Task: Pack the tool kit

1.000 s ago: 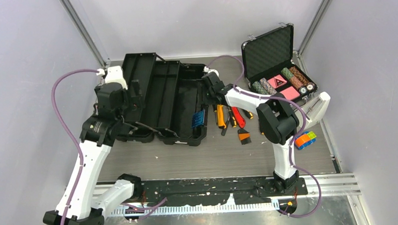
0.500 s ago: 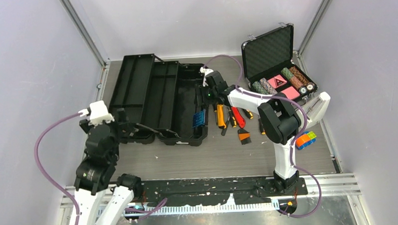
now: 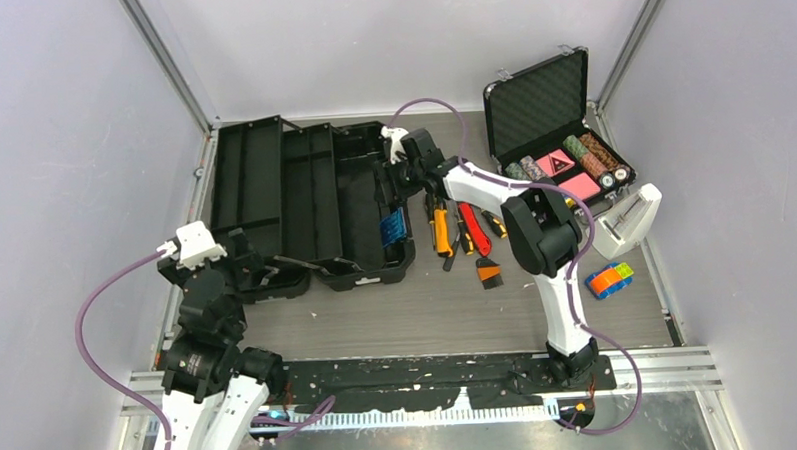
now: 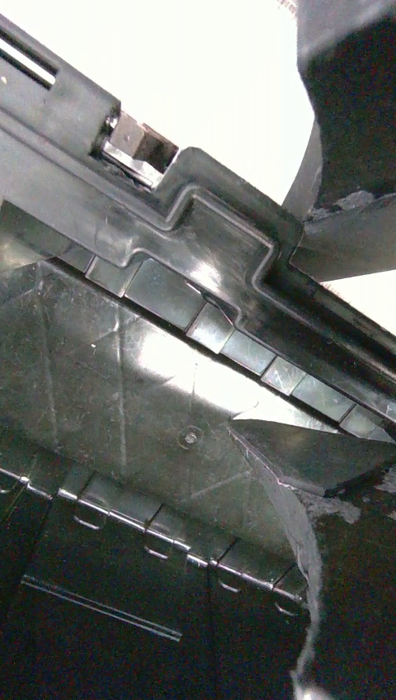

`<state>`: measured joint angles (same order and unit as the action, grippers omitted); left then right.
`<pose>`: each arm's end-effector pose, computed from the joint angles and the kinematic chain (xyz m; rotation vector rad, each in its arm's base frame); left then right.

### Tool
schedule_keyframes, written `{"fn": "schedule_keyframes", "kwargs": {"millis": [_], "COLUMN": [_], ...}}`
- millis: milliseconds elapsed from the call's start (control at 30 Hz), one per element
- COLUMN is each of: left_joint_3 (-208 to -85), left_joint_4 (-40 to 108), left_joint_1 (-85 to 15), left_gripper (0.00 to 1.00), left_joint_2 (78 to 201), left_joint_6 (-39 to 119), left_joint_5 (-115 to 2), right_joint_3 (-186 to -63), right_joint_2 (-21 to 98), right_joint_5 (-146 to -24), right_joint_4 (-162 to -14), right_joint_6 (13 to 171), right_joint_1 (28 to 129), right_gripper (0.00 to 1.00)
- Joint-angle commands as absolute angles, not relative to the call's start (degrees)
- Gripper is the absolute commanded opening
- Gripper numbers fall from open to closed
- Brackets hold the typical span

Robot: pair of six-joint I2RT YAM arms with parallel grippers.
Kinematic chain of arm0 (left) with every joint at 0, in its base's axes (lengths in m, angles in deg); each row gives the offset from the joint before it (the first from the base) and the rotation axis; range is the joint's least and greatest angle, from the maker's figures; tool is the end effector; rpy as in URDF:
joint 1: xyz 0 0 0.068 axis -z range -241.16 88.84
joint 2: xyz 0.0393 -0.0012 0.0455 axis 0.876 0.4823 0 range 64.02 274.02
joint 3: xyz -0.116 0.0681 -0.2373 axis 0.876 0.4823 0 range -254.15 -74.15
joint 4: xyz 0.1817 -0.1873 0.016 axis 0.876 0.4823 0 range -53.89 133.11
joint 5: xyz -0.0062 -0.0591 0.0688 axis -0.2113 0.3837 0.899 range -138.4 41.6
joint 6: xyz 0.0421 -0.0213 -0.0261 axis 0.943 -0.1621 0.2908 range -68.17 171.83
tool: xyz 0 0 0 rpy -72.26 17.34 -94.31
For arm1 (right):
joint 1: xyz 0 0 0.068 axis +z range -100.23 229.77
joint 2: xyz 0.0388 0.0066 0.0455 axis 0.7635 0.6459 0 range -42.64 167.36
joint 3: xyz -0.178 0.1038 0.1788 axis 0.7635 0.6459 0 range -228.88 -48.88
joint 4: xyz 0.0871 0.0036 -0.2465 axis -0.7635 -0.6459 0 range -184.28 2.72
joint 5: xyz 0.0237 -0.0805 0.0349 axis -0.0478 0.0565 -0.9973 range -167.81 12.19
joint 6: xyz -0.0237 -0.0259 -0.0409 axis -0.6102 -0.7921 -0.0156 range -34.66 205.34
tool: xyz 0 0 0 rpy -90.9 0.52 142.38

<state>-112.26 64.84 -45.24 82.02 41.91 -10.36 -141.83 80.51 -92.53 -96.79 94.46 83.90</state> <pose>0.0822 -0.0007 0.3203 -0.3958 1.6477 0.2335 0.4003 0.2822 0.1939 -0.6414 2.2410 0.6821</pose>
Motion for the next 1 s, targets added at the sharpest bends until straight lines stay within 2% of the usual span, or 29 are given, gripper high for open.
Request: {"fn": "schedule_keyframes", "kwargs": {"millis": [0,67,167,333,400,600,800,967], "left_joint_3": [-112.36,-112.23,-112.35,-112.38,-112.35,-112.30,-112.32,-112.34], "left_joint_4": [59.81,59.63,59.58,59.87,59.78,59.69,59.58,59.58], "left_joint_1": [-45.52,-45.48,-45.52,-45.52,-45.52,-45.52,-45.52,-45.51], "left_gripper": [1.00,1.00,1.00,0.99,1.00,1.00,1.00,1.00], "left_joint_2": [82.21,82.26,82.60,82.79,82.65,82.81,82.91,83.35], "left_joint_6": [42.16,42.16,42.16,42.16,42.24,42.25,42.25,42.27], "left_joint_5": [-9.16,-9.53,-10.36,-10.09,-10.08,-10.70,-11.03,-11.32], "right_joint_3": [-139.03,-137.02,-139.22,-145.08,-144.46,-138.38,-129.73,-123.62], "right_joint_2": [74.31,71.64,68.72,64.69,62.03,54.65,46.90,43.24], "right_joint_5": [-99.86,-98.35,-95.01,-89.11,-87.91,-85.54,-83.82,-86.86], "right_joint_4": [-97.41,-98.00,-101.78,-107.25,-107.45,-110.15,-112.12,-110.88], "right_joint_6": [89.54,90.82,93.19,95.53,94.99,92.68,93.20,95.97], "right_joint_1": [86.02,86.01,85.57,84.75,84.71,84.80,87.76,89.38], "right_gripper": [0.12,0.21,0.45,0.66,0.70,0.77,0.77,0.77]}}
